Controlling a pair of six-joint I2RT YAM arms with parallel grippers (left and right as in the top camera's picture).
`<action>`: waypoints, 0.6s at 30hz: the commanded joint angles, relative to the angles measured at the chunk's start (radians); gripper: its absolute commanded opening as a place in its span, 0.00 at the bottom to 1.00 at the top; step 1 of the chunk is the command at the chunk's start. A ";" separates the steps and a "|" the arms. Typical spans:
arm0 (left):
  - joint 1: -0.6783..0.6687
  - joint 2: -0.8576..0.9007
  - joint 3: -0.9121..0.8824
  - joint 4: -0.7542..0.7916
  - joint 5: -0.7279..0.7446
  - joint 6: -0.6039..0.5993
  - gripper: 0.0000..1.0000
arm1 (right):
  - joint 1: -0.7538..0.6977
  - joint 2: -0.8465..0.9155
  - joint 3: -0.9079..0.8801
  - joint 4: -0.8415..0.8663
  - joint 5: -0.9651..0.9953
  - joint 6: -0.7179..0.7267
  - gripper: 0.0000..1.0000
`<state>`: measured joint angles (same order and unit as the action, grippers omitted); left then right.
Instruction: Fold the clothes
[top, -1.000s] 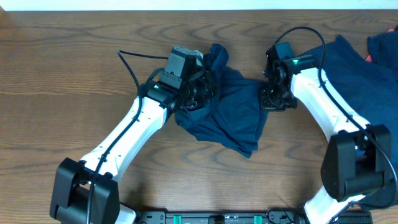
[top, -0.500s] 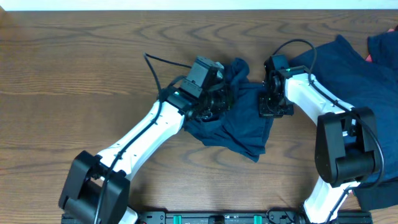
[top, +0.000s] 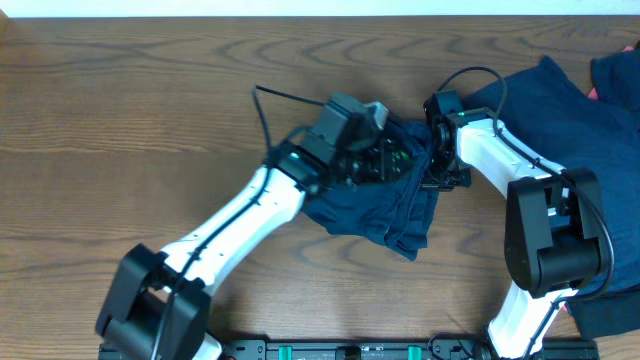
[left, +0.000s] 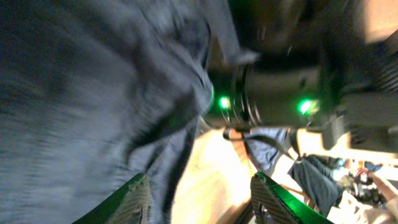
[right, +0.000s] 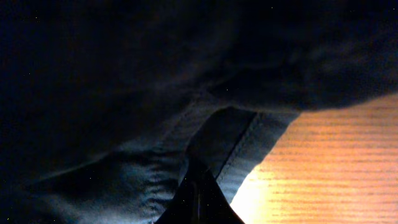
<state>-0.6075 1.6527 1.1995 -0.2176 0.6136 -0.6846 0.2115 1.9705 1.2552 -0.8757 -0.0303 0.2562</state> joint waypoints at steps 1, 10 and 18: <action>0.109 -0.088 0.021 -0.001 0.026 0.062 0.54 | -0.010 0.016 0.019 -0.041 -0.009 0.009 0.01; 0.301 -0.081 0.013 -0.094 -0.087 0.080 0.53 | -0.043 -0.134 0.314 -0.272 -0.012 0.008 0.02; 0.294 0.009 0.010 -0.127 -0.087 0.138 0.53 | -0.040 -0.198 0.473 -0.288 -0.266 -0.094 0.03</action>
<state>-0.3099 1.6222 1.2049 -0.3317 0.5423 -0.5842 0.1734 1.7676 1.7145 -1.1618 -0.1513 0.2146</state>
